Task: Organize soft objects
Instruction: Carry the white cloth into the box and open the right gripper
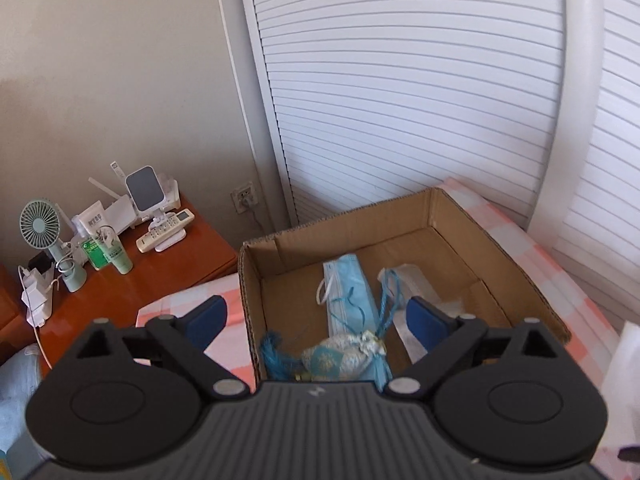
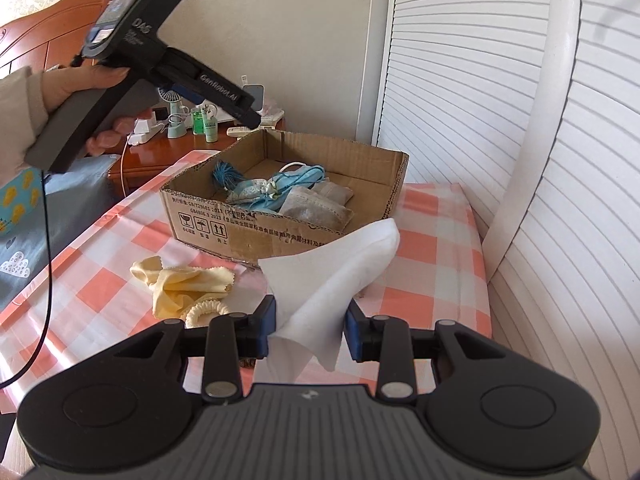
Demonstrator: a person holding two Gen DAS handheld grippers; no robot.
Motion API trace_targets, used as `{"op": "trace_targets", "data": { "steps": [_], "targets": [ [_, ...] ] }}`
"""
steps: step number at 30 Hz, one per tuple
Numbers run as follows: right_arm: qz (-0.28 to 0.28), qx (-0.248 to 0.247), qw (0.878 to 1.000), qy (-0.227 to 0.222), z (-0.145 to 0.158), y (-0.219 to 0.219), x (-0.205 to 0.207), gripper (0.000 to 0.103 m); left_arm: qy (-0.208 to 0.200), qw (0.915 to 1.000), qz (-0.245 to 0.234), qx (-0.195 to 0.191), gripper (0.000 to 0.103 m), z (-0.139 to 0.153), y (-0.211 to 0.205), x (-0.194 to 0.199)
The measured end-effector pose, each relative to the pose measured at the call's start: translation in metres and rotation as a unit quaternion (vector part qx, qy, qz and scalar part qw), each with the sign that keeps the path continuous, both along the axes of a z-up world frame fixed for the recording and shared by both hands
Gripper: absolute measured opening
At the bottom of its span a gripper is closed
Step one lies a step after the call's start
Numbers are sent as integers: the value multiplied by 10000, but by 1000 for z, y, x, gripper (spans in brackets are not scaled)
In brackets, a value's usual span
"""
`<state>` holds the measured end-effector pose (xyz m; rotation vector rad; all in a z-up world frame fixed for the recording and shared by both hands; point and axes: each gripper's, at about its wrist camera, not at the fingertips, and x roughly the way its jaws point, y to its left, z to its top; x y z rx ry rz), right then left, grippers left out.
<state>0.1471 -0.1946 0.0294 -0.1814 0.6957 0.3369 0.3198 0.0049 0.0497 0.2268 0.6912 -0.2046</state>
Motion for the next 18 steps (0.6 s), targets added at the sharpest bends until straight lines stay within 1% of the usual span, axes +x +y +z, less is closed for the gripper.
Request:
{"op": "trace_targets", "data": {
  "steps": [5,7,9,13,15,18],
  "targets": [
    [49,-15,10000,-63,5,6,-3,40,-12,9998,-134,125,98,1,-2,-44],
    [62,-48,9999,-79,6,10,-3,40,-5,9997,-87,240,98,0,-4,-63],
    [75,-47,9999,-77,7,12,-3,40,-3,9996,-46,273,98,-1,-5,-79],
    [57,-69,10000,-38,5,14,0,40,-15,9999,68,135,99,-2,-4,-109],
    [5,-62,10000,12,3,13,4,40,-32,9999,142,-25,99,-2,-2,-123],
    [-64,50,9999,98,3,12,14,40,-100,9995,255,-139,100,-2,-1,-138]
  ]
}}
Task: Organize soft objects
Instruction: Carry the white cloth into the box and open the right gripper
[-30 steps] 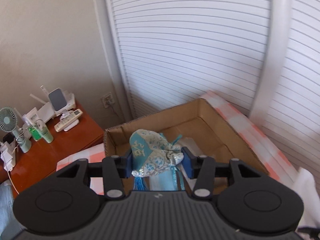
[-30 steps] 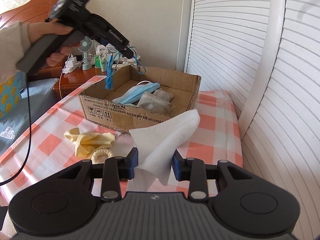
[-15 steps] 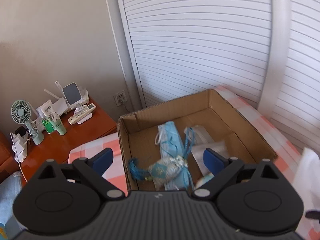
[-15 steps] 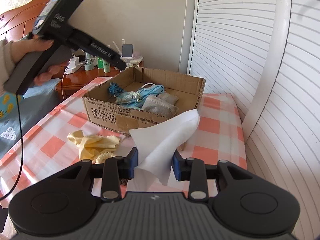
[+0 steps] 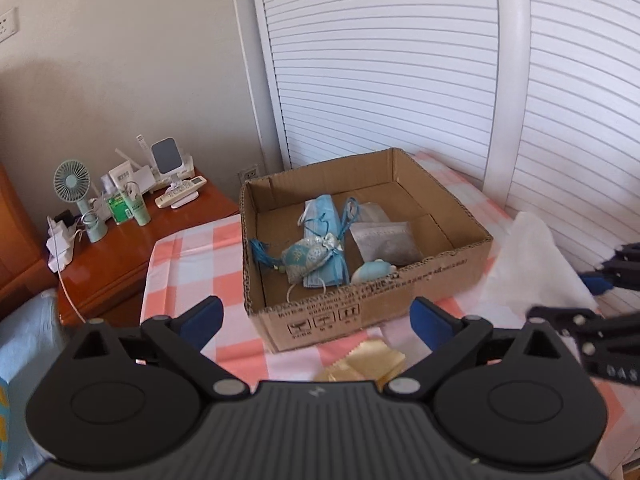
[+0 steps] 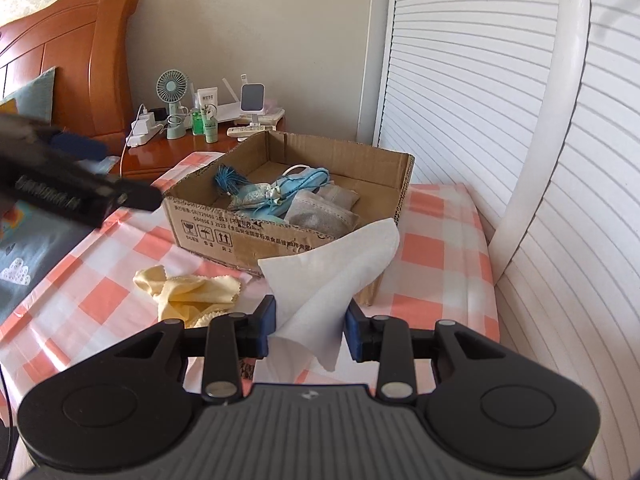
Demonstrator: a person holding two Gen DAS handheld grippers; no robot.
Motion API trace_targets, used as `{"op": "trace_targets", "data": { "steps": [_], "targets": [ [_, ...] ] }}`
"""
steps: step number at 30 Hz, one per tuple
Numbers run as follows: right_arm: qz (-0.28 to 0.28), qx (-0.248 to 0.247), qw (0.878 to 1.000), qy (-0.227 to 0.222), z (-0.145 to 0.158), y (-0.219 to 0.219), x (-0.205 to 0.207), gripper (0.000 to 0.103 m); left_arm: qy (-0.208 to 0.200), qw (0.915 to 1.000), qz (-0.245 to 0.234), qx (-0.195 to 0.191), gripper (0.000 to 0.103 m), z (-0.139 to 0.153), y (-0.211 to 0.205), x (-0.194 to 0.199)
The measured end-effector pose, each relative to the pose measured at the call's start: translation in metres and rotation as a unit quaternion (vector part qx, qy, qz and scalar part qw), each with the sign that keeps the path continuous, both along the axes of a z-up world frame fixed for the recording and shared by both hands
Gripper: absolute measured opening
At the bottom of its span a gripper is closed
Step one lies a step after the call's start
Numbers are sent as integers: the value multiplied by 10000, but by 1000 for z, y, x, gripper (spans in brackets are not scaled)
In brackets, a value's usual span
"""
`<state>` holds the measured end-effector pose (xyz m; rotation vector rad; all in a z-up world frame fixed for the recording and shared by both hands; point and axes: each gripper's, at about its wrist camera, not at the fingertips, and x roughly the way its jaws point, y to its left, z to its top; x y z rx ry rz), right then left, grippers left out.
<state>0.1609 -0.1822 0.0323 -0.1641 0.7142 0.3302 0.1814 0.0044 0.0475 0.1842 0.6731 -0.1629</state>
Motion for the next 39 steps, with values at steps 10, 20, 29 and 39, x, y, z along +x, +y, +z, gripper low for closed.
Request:
{"op": "trace_targets", "data": {
  "steps": [10,20,29,39],
  "targets": [
    [-159,385,9991,106,17,7,70,40,-429,9987,273,-76,101,5,2,-30],
    [-467,479,9966,485,12,27,178,40,-345,9968,725,-56,102,-2,36,-28],
    [-577,193,9961,637,-5,53,258,41,18,9987,506,0,102,-24,37,-32],
    [-682,-192,9970,311,-12,63,259,103,253,9981,535,-188,102,-38,38,-29]
  ]
}}
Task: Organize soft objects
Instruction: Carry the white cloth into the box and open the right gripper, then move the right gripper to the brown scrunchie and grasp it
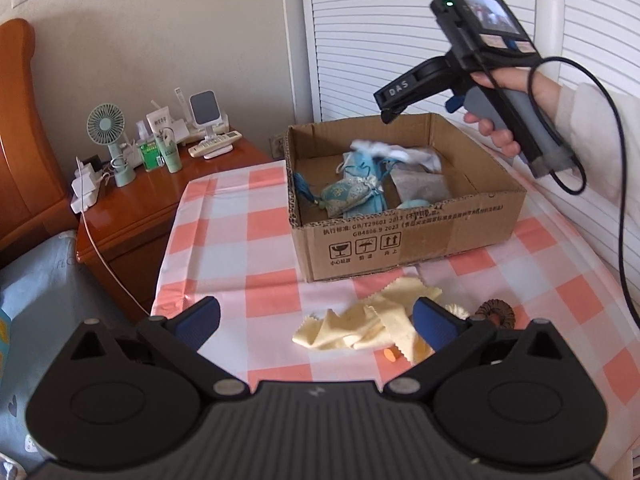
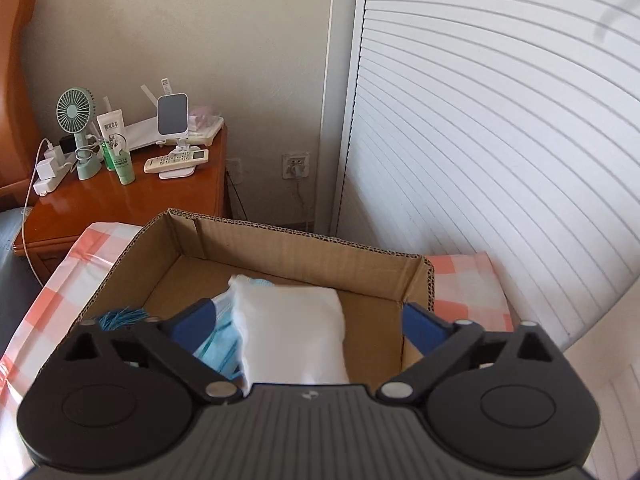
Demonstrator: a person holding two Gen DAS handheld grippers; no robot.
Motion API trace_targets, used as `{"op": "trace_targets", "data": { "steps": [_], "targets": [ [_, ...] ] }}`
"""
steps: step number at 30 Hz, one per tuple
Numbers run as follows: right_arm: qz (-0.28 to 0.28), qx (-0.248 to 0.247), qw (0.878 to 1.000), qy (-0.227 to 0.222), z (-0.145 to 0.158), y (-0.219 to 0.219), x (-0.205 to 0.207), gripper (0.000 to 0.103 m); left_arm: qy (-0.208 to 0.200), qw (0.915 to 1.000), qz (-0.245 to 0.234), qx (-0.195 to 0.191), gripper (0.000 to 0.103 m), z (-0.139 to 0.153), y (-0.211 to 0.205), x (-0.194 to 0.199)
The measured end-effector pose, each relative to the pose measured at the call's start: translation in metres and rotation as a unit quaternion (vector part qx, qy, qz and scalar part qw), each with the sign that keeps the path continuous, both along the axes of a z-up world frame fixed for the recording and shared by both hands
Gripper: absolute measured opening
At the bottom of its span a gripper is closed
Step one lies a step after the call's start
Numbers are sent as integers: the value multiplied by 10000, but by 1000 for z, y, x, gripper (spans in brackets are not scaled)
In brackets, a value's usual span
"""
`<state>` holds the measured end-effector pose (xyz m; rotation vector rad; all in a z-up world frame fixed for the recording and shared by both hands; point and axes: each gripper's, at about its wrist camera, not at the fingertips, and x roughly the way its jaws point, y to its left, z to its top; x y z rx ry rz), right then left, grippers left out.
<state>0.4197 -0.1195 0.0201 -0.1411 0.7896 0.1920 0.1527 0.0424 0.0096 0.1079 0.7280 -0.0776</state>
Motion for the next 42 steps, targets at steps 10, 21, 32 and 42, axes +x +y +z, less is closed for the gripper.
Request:
{"op": "trace_targets", "data": {
  "steps": [10,21,32,42],
  "targets": [
    [69,260,9996,-1,18,-12,-45,103,-13,9998,58,-194,102,2,5,-6],
    [-160,352,9992,-135,17,-36,-152,103,-123,9995,228,-181,102,9,14,-17],
    [-401,59,9982,447,-50,-48,-241,103,-99,9995,57,-296,102,2,10,-27],
    [38,-267,9986,463,-76,-25,-258,103,76,9993,-163,-339,102,-11,1,-25]
  ]
}}
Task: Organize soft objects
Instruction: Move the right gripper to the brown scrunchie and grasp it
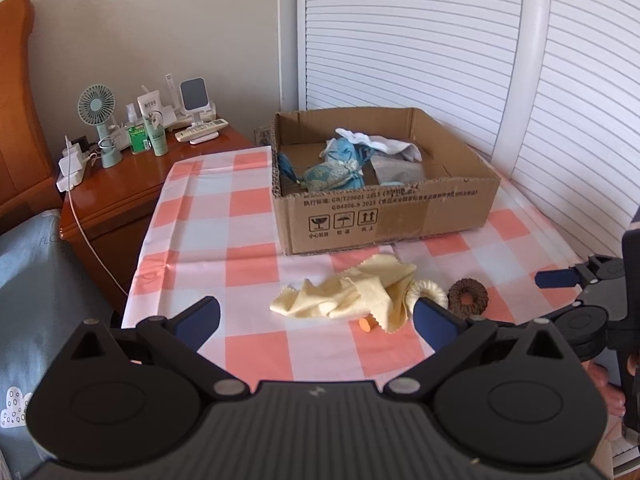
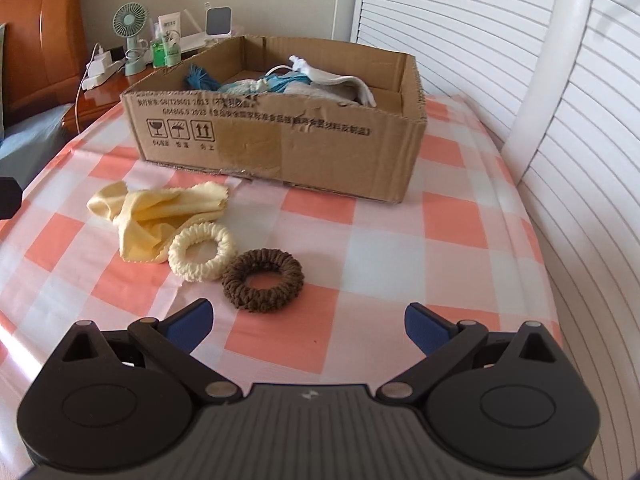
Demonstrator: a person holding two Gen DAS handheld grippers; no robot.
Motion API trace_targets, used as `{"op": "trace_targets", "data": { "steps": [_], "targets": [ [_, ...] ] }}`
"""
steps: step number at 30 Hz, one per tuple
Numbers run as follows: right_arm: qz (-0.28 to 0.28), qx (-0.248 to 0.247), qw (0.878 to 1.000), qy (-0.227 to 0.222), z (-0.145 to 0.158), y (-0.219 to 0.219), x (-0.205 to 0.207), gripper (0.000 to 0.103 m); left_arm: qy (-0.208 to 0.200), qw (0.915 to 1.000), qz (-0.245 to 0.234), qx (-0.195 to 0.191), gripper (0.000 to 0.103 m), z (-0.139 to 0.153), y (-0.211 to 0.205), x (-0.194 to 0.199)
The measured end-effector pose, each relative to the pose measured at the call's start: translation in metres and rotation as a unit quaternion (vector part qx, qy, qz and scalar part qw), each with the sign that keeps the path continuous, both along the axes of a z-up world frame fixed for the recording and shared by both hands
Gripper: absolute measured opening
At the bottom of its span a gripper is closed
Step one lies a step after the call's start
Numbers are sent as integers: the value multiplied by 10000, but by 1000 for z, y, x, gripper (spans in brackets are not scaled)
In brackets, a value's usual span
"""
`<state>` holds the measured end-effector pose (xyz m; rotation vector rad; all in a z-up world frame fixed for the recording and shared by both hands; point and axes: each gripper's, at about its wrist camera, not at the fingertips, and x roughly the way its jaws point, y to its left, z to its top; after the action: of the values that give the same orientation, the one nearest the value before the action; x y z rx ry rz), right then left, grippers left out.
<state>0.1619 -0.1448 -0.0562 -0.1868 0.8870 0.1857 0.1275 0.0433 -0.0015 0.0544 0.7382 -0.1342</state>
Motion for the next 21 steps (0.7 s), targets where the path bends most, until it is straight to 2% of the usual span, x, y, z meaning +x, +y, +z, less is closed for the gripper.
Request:
{"op": "trace_targets", "data": {
  "steps": [6,10,18,21],
  "targets": [
    [59,-74,10000,15,-10,5,10,103,149,9998,-114,41,102,-10,-5,6],
    [34,87,10000,11,-14,2,18,103,228,9996,-184,51,102,-15,-8,11],
    [-165,71,9995,-246,-18,-10,28,103,380,9988,-296,17,102,-25,-13,23],
    [-89,135,9993,-339,-17,-11,26,94,444,9985,-333,17,102,-31,-16,30]
  ]
}}
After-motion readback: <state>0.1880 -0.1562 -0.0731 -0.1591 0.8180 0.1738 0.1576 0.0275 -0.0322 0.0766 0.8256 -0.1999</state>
